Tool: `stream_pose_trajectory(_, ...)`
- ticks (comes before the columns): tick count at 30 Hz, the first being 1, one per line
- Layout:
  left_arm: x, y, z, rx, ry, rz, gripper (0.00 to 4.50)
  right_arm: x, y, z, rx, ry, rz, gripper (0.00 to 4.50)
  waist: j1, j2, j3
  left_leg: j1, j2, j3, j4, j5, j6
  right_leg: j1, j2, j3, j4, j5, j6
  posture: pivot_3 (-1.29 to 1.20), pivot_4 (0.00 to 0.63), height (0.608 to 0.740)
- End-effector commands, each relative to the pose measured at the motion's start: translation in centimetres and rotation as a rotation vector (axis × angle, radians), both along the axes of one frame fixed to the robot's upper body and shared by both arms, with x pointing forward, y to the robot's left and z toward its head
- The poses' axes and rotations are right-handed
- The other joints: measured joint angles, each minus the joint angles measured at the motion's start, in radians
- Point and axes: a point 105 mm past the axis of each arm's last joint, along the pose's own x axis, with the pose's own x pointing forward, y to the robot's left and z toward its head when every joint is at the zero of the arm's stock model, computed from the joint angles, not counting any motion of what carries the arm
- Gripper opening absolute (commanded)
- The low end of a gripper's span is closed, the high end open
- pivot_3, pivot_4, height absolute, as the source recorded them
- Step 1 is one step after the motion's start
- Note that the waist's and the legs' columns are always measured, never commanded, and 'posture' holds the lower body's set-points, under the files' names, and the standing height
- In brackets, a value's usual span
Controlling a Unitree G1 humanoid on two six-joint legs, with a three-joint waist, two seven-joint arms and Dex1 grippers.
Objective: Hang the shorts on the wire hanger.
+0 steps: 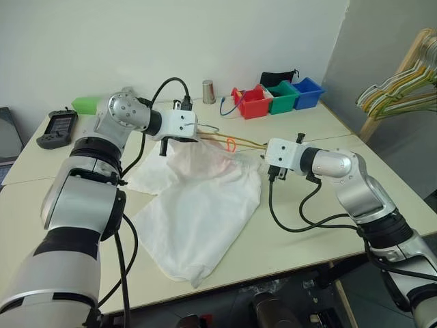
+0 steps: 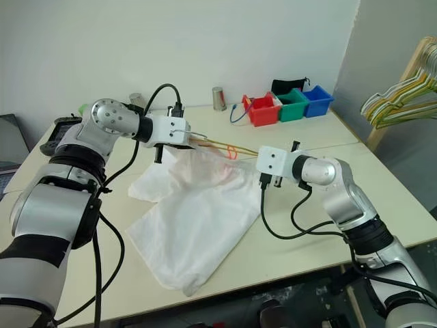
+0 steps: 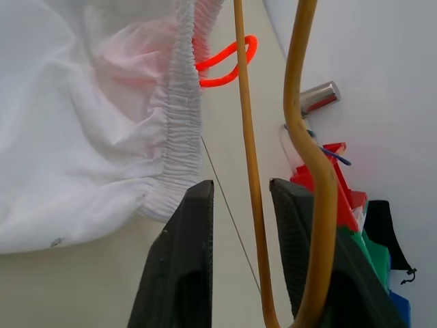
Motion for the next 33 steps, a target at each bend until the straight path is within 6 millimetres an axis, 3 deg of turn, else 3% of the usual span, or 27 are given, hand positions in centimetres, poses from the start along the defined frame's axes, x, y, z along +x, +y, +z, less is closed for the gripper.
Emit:
stream_pose_trajectory(1,-0.1,-0.2,0.9,-0.059,-0.042,-0.011,0.00,-0.7,-0.9,2.2,-0.008,-0.050,0.024,2.33,0.000,0.000,0.000,0.000,0.000,0.000,0.000,0.000,0.000,0.000,0.000,0.000,0.000,0.000,0.000,-0.17,0.000,0.740)
stream_pose_trajectory(8,-0.4,-0.2,-0.2,-0.078,-0.020,-0.023,0.00,-1.4,-2.3,2.8,-0.004,0.007,0.013,4.00,0.000,-0.001,-0.001,0.001,0.000,0.000,0.000,0.000,0.000,0.001,0.000,0.000,0.000,0.000,0.000,-0.17,0.000,0.740)
stream_pose_trajectory(11,-0.7,0.6,-0.8,-0.152,0.008,0.016,0.00,-0.7,-4.7,2.4,0.255,0.265,-0.125,4.48,-0.001,0.000,-0.001,0.002,0.000,-0.001,0.000,0.000,0.000,0.002,0.000,0.000,0.000,0.000,0.000,-0.17,0.000,0.740)
stream_pose_trajectory(14,-1.4,1.5,-0.7,-0.244,0.060,0.048,0.00,-1.8,-5.2,-1.2,0.471,0.631,-0.170,4.48,-0.004,-0.002,-0.009,0.003,0.000,-0.001,0.000,0.000,0.000,0.003,0.000,-0.001,0.001,0.000,0.000,-0.16,0.000,0.740)
stream_pose_trajectory(17,-3.0,2.1,-0.8,-0.300,0.120,0.043,0.00,-2.6,-4.0,-3.1,0.656,0.894,-0.195,4.48,-0.016,-0.003,-0.014,0.003,0.002,-0.004,0.000,0.000,0.000,0.004,0.000,-0.003,0.001,0.000,0.000,-0.13,0.000,0.740)
stream_pose_trajectory(21,-4.1,2.7,-0.3,-0.355,0.141,0.086,0.00,-2.4,-2.0,-4.5,0.714,1.006,-0.182,4.48,-0.016,-0.002,-0.016,0.004,0.000,-0.004,0.001,0.002,0.002,0.004,-0.001,-0.003,0.006,0.000,-0.001,-0.09,0.000,0.740)
stream_pose_trajectory(26,-5.3,3.3,-0.2,-0.384,0.149,0.141,0.00,0.2,1.4,-4.1,0.853,1.097,-0.147,4.48,-0.012,-0.003,-0.017,0.014,0.000,-0.003,0.001,0.006,0.002,0.008,0.000,-0.001,0.012,0.001,-0.002,-0.06,0.000,0.740)
stream_pose_trajectory(33,-6.1,3.2,-0.3,-0.390,0.151,0.159,0.00,2.5,2.3,-5.6,0.845,1.078,-0.197,4.48,0.031,-0.003,-0.025,0.015,0.001,-0.005,-0.001,0.007,0.003,0.008,0.002,-0.003,0.013,0.002,-0.003,-0.03,0.000,0.740)
